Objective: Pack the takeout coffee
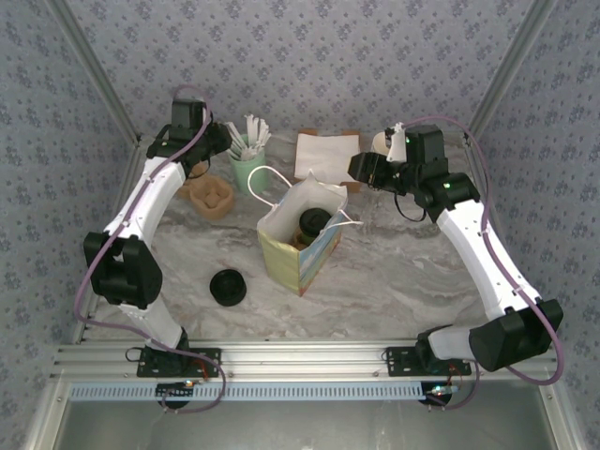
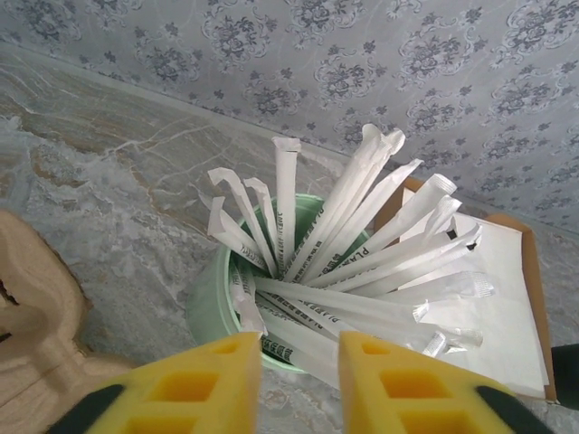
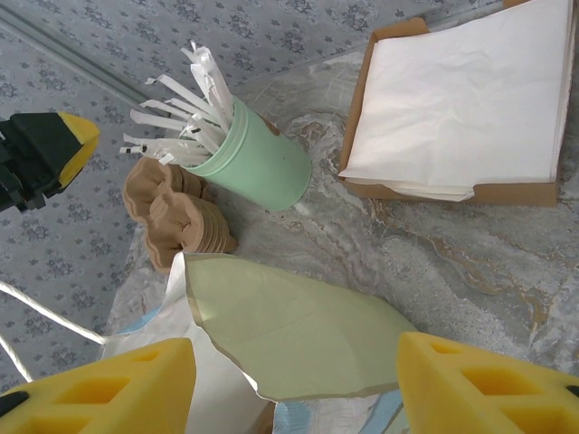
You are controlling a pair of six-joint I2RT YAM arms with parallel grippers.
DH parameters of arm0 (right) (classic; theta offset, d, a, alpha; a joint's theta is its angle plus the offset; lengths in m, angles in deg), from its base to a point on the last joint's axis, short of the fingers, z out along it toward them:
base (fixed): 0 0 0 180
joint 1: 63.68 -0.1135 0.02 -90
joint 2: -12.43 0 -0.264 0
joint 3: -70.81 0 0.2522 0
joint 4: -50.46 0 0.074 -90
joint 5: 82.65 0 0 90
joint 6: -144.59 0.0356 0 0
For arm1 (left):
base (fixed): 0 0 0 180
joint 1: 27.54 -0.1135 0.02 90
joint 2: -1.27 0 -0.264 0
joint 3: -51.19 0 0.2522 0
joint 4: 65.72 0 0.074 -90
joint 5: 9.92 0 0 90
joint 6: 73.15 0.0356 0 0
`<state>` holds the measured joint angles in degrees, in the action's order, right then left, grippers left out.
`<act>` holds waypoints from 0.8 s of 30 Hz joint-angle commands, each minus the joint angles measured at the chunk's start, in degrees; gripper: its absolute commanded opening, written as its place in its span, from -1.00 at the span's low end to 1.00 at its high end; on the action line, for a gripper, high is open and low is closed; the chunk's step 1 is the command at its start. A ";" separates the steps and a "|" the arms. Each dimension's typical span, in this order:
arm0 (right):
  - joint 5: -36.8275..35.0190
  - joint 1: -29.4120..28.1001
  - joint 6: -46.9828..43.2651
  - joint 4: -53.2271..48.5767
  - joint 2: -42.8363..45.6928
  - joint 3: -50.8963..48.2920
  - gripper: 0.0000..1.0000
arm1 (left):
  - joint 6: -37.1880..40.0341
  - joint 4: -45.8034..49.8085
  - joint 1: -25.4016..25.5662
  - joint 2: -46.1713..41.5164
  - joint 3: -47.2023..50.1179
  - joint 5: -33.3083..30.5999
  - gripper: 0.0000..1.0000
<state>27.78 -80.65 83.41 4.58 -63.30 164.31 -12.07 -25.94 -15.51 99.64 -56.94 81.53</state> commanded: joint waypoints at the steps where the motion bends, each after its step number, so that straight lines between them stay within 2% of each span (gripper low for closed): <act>1: 0.97 0.31 -1.38 -0.23 1.26 -0.45 0.25 | 0.10 1.98 0.18 0.29 -0.55 -1.84 -0.30; 11: 1.46 0.51 -1.40 -0.01 0.33 -0.46 0.25 | -1.41 3.62 -0.16 3.11 -2.73 -0.92 -0.38; 24: 1.82 0.97 -1.51 0.06 -0.19 -0.42 0.25 | -0.74 7.00 -2.53 8.66 -11.77 -1.79 -0.25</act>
<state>28.48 -80.11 83.19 4.60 -63.32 164.31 -13.01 -20.54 -17.80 106.96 -66.27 80.44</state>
